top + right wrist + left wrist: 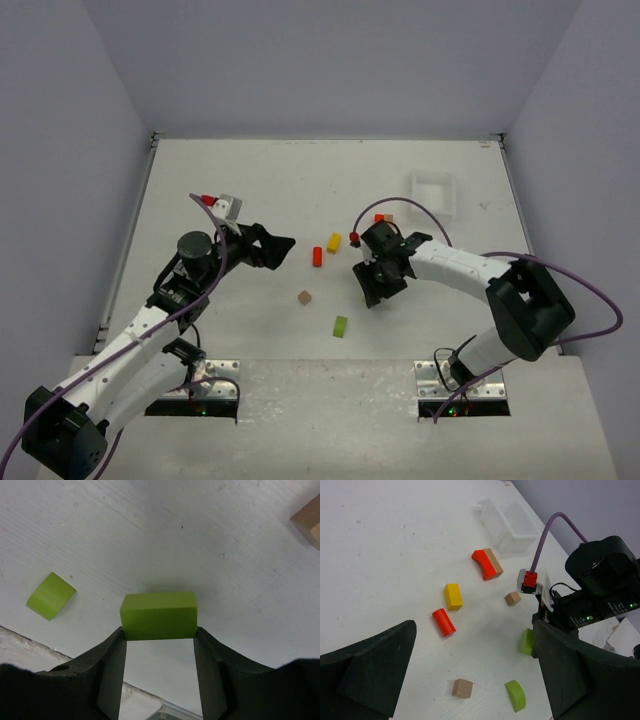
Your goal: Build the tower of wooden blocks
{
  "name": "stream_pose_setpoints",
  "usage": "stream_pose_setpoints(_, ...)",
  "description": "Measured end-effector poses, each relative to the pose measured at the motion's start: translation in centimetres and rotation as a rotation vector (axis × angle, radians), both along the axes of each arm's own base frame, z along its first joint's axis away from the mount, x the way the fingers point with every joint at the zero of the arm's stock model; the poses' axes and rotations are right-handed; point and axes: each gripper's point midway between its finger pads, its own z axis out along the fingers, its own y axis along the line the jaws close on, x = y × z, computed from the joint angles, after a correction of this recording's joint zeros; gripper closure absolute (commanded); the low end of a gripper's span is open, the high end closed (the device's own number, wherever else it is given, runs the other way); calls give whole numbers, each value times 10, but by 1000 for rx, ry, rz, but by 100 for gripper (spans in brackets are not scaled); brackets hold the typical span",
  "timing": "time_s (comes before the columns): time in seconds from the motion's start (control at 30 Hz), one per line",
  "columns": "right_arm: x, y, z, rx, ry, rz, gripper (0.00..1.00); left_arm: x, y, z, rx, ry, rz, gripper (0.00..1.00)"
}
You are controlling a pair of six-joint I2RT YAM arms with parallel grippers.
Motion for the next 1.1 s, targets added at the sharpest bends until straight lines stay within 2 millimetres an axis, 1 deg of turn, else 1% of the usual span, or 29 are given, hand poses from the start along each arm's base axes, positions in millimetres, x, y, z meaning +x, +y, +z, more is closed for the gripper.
stream_pose_setpoints(0.13,5,3,-8,21,-34,-23,95,-2,1,-5,6,12,3,0)
stream_pose_setpoints(0.27,3,-4,-17,18,-65,-52,92,-4,3,-3,2,1,7,0)
stream_pose_setpoints(0.5,15,-5,-18,22,-138,-90,81,-3,7,0,3,-8,26,0)
stream_pose_setpoints(0.7,20,-4,-18,24,-161,-104,61,-4,12,5,2,-24,51,0)
stream_pose_setpoints(0.87,22,-2,-18,32,-171,-103,49,-5,14,8,1,-39,59,0)
stream_pose_setpoints(0.9,22,-2,-18,32,-171,-103,44,-5,14,9,1,-41,61,0)
stream_pose_setpoints(1.1,24,-3,-21,18,-173,-111,38,-6,16,10,5,-47,64,0)
